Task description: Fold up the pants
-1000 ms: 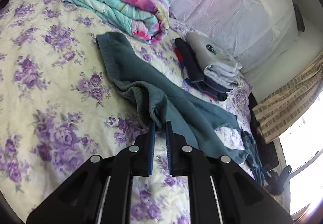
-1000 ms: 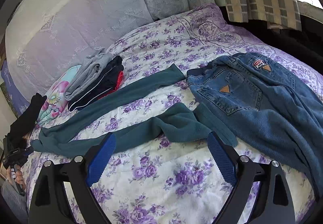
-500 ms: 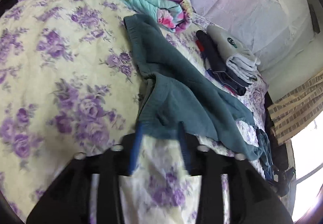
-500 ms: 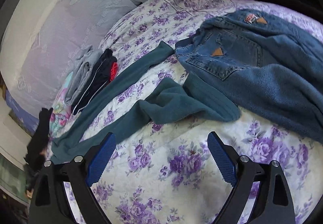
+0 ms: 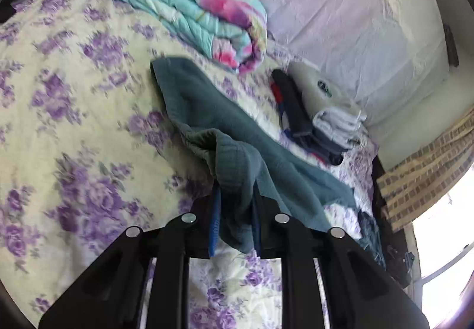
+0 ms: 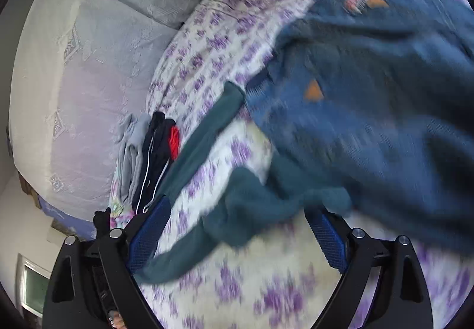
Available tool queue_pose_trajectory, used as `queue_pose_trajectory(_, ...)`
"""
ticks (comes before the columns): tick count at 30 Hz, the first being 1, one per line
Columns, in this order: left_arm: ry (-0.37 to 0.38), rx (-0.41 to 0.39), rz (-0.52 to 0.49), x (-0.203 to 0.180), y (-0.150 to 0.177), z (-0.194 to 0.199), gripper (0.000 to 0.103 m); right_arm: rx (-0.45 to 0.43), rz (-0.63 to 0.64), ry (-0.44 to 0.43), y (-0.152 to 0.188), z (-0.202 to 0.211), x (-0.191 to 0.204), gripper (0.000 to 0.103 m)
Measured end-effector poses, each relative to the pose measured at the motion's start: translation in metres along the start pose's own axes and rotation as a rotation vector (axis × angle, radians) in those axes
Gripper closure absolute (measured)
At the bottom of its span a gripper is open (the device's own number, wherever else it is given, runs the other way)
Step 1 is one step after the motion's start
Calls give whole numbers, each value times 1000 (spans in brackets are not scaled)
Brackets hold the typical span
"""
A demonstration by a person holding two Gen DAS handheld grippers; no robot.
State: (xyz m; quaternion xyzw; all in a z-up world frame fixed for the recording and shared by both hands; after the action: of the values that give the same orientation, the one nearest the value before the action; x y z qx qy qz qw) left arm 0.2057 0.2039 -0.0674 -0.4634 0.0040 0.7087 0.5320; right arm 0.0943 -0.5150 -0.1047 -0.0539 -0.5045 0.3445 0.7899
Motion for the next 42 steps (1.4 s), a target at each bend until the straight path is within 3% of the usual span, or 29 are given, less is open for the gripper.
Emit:
queue_pose_trajectory(1, 4, -10, 8, -1, -5, 5, 87, -20, 34, 2, -11, -3, 7, 48)
queue_pose_trajectory(2, -3, -21, 16, -2, -13, 10, 87, -28, 59, 29, -23, -9, 14, 85)
queue_pose_trajectory(3, -14, -25, 22, -4, -19, 14, 87, -32, 47, 29, -34, -14, 19, 87)
queue_pose_trajectory(5, -24, -30, 25, -6, -31, 20, 87, -48, 15, 15, -53, -21, 26, 87)
queue_pose_trajectory(7, -50, -34, 18, -7, -40, 24, 87, -72, 73, 56, -67, -22, 38, 86)
queue_pose_trajectory(8, -50, -32, 21, -8, -42, 25, 87, -74, 145, 106, -69, -20, 49, 78)
queue_pose_trajectory(9, -50, -27, 23, -7, -43, 27, 87, -54, 208, 140, -66, -19, 57, 40)
queue_pose_trajectory(10, -55, -22, 18, -7, -41, 28, 87, -32, 259, 156, -59, -17, 63, 24)
queue_pose_trajectory(11, -61, -20, 10, -6, -39, 28, 87, -33, 304, 166, -52, -12, 65, 18)
queue_pose_trajectory(13, -76, -9, 7, -2, -34, 26, 87, -25, 438, 235, -27, -6, 69, 18)
queue_pose_trajectory(15, -84, 8, 28, 7, -30, 22, 87, -18, 482, 285, -11, -1, 61, 18)
queue_pose_trajectory(20, -87, 19, 73, 23, -22, 18, 87, -48, 393, 337, 12, 24, 24, 18)
queue_pose_trajectory(23, -96, 22, 68, 24, -20, 17, 86, 6, 340, 281, 30, 26, 9, 18)
queue_pose_trajectory(26, -105, 27, 68, 24, -21, 13, 86, 29, 343, 240, 33, 9, 9, 21)
queue_pose_trajectory(28, -106, 27, 77, 24, -22, 11, 86, 14, 325, 199, 23, -7, 12, 38)
queue_pose_trajectory(29, -105, 25, 79, 24, -22, 12, 86, 26, 320, 182, 17, -19, 14, 65)
queue_pose_trajectory(30, -104, 25, 83, 24, -22, 12, 86, 45, 311, 171, 14, -29, 14, 86)
queue_pose_trajectory(33, -102, 38, 102, 22, -21, 18, 86, 64, 248, 108, 8, -34, 18, 89)
queue_pose_trajectory(39, -72, 48, 80, 0, -29, 48, 86, -31, 236, -53, -8, 44, 62, 89)
queue_pose_trajectory(42, -87, 65, 63, -14, -46, 50, 86, -66, 269, -23, -37, 60, 82, 89)
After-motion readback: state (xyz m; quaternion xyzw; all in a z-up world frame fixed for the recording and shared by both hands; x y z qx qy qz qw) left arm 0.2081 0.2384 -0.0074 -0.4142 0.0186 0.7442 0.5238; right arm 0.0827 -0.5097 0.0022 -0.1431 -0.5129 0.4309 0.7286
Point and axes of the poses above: each gripper's, at about its wrist camera, not at the fingertips, and z roughly against the way its jaws point, x to its left, y to its underside, the point moved 3 cm from there along -z, roughly the way its jaws point, and after that the axes turned 1 degree about x, right-handed, at the moved point
